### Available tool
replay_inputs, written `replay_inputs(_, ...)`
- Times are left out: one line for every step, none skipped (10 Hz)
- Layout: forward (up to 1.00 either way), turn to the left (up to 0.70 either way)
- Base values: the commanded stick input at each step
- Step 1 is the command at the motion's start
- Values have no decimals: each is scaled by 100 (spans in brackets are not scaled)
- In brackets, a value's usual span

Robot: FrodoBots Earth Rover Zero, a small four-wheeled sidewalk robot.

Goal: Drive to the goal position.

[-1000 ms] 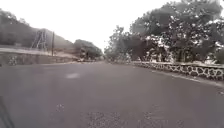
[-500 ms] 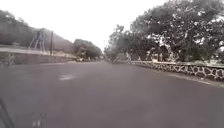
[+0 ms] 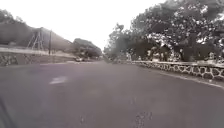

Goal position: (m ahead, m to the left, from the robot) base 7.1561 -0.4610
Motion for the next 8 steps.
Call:
replay_inputs(85, 0)
replay_inputs(85, 0)
replay_inputs(85, 0)
replay_inputs(85, 0)
replay_inputs(85, 0)
replay_inputs(85, 0)
replay_inputs(85, 0)
replay_inputs(85, 0)
